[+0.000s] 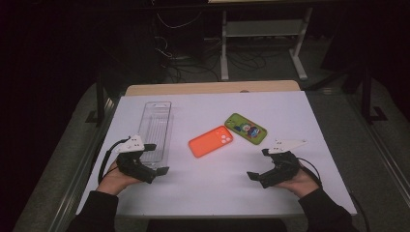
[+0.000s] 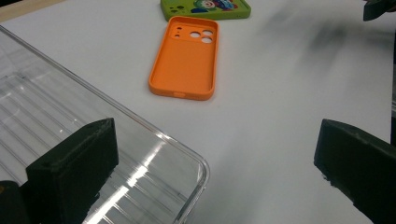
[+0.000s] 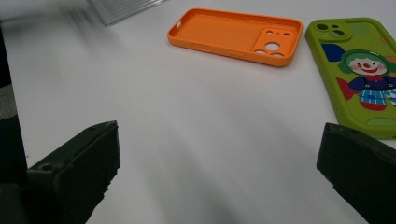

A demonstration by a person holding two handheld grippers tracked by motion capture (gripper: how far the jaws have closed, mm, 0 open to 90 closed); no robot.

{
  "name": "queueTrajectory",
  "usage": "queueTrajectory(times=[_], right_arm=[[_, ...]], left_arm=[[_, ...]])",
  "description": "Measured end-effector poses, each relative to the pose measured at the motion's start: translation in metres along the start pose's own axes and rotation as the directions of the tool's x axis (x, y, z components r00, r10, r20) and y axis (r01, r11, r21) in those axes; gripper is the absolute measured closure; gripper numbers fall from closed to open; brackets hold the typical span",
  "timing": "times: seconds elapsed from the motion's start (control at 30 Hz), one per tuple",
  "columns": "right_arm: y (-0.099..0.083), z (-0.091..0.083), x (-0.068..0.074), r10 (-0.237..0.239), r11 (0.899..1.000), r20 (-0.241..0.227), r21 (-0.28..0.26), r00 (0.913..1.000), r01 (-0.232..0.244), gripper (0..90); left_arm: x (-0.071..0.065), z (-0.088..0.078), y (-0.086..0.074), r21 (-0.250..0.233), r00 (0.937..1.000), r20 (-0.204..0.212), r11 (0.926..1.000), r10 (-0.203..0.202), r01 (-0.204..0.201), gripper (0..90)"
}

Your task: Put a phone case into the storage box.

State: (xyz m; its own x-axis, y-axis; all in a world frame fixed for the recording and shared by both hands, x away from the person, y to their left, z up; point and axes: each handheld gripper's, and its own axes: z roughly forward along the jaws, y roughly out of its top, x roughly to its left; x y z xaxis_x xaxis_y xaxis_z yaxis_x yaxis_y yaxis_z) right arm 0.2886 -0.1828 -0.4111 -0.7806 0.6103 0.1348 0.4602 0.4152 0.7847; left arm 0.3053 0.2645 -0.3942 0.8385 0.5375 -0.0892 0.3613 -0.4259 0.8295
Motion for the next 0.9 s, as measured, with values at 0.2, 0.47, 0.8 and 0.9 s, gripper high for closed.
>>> queueTrajectory(times=[0.2, 0.47, 0.8, 0.9], right_arm=[[0.000, 0.001, 0.000, 0.005, 1.000, 0.005, 0.005, 1.0000, -0.005, 0.0], [0.000, 0.004, -0.002, -0.003, 1.000, 0.000, 0.014, 1.0000, 0.003, 0.0], [-0.001, 0.002, -0.001, 0.004, 1.000, 0.007, 0.019, 1.0000, -0.004, 0.0], [0.000, 0.003, 0.000, -0.007, 1.000, 0.001, 0.014, 1.0000, 0.007, 0.0]], left_arm=[[-0.001, 0.002, 0.007, -0.006, 0.9997, 0.017, 0.9998, -0.016, 0.016, 0.0], [-0.004, 0.012, 0.025, -0.005, 0.9997, 0.019, 0.9999, -0.012, 0.012, 0.6], [-0.009, 0.035, 0.047, 0.002, 0.9992, 0.039, 0.9999, -0.013, 0.012, 10.6], [-0.012, 0.044, 0.055, 0.021, 0.9996, 0.028, 0.9998, 0.004, -0.005, 14.8]])
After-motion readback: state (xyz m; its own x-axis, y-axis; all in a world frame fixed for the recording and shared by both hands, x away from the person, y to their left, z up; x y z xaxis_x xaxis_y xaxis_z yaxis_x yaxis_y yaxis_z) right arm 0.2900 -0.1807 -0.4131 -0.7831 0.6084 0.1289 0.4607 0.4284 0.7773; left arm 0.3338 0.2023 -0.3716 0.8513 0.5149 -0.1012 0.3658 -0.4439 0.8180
